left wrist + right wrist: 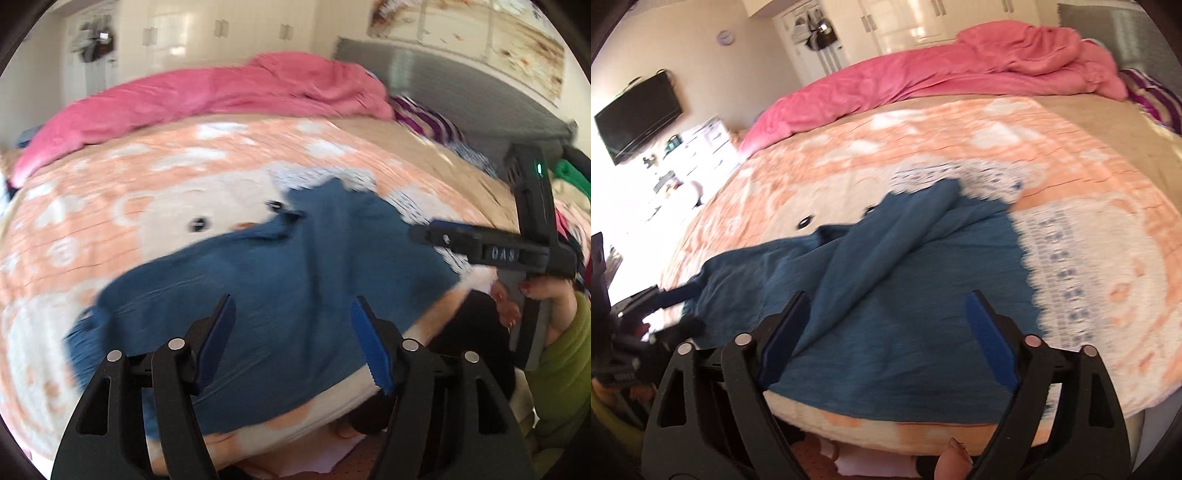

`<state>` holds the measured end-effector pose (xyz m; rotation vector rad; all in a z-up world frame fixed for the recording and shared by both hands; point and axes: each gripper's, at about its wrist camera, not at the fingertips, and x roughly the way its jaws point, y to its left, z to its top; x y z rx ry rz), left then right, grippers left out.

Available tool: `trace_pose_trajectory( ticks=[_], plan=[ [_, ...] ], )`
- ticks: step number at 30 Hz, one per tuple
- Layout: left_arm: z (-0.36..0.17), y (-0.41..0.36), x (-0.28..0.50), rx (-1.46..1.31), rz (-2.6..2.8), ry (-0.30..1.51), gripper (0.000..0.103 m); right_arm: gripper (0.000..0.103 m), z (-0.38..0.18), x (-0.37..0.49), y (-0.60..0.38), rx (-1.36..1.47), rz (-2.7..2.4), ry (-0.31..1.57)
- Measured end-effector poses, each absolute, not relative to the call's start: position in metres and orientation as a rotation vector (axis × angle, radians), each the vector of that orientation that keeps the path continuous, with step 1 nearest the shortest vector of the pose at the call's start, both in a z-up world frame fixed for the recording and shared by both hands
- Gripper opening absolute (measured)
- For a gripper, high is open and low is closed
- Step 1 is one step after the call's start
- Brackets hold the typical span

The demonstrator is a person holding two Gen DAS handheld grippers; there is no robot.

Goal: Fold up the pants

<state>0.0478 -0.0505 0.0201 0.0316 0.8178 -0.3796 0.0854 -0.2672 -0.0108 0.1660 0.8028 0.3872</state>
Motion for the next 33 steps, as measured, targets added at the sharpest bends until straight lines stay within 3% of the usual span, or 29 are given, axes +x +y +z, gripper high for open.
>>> trace_pose_trajectory(
  ticks=[5,10,13,17,24,33],
  plan=[
    [-0.004,-0.079,0.086,0.003,-0.515,0.937,0.061,0.086,-0.004,0.098,-0.277,0.147,0.345,0.799],
    [-0.027,-0.089,0.125,0.016,-0.523,1.028,0.043,0.087,-0.003,0.116,-0.264,0.061,0.357,0.816],
    [-0.041,-0.088,0.143,-0.044,-0.525,1.071,0.04,0.087,-0.004,0.135,-0.251,0.016,0.369,0.833],
    [-0.055,-0.075,0.149,-0.173,-0.529,1.06,0.04,0.087,-0.006,0.164,-0.229,-0.045,0.384,0.848],
    [-0.055,-0.069,0.142,-0.24,-0.582,1.023,0.02,0.087,-0.025,0.228,-0.179,-0.166,0.367,0.899],
    [-0.054,-0.085,0.135,-0.189,-0.609,1.011,0.021,0.086,-0.062,0.318,-0.138,-0.305,0.205,1.024]
  ],
)
